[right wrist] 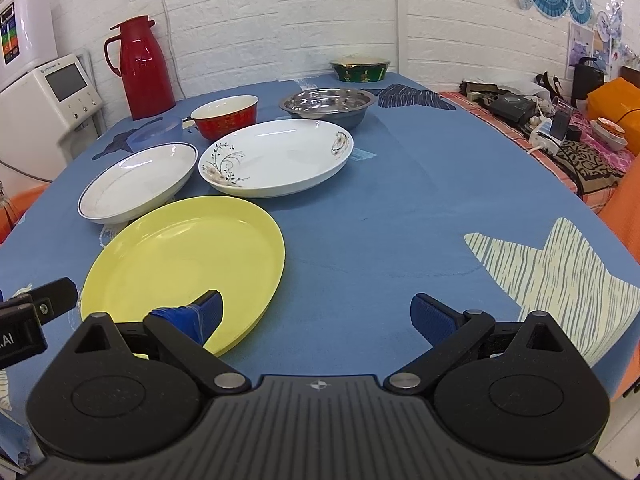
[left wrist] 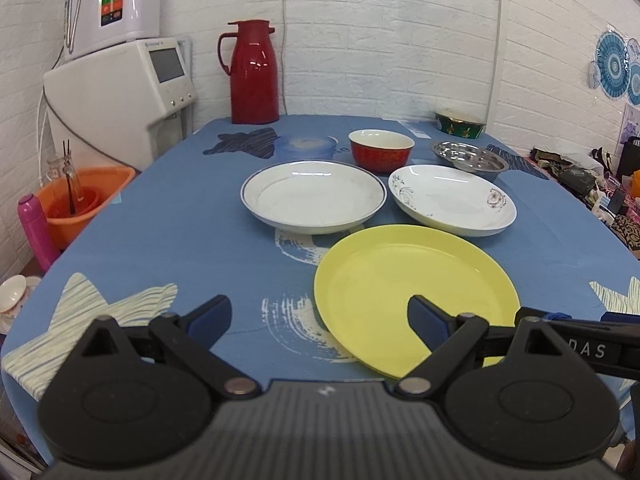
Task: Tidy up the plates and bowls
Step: 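Move the right tool toward the yellow plate's rim, then grasp the yellow plate's rim with the right tool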
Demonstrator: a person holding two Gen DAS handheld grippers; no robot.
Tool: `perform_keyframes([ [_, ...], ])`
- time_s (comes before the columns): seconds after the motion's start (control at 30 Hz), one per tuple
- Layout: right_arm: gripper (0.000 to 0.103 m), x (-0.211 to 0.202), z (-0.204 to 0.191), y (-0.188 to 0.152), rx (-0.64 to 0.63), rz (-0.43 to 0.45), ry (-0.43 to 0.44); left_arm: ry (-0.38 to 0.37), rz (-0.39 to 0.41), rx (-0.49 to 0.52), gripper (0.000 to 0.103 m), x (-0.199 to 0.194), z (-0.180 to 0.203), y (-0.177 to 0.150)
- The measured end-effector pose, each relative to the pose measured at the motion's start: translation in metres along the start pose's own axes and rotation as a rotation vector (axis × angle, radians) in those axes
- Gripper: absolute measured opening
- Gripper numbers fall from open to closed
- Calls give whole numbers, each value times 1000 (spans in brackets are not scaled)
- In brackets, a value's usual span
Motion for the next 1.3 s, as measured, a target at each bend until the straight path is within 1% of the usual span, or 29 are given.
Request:
perform_keyframes([
  [0.23,88,8,-1,7,-8,-22,0,22,-14,16,89,11,-2,12],
  [0.6,88,17,-5,26,-16,-24,2,38,-30,14,89,28,-9,30],
  [1.0,88,27,-10,32,-64,-58,6,50,-63,22,89,47,-15,38],
  [1.13,88,22,-10,30,-106,-44,24,37,-84,34,89,49,-23,38],
  [1.2,88,21,-10,28,-116,-40,46,26,-95,39,89,50,-31,37],
  [1.3,88,28,-15,27,-121,-63,103,1,-121,30,89,56,-40,38],
])
Point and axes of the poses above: each gripper's, at about its wrist camera, not at the fingertips, and x roughly the way its jaws point, z to its right, y to its top, the point moved 4 cm from there along x, roughly the way its jaws point, and after that the axes turned 2 degrees about -y, right-handed, at the moved point
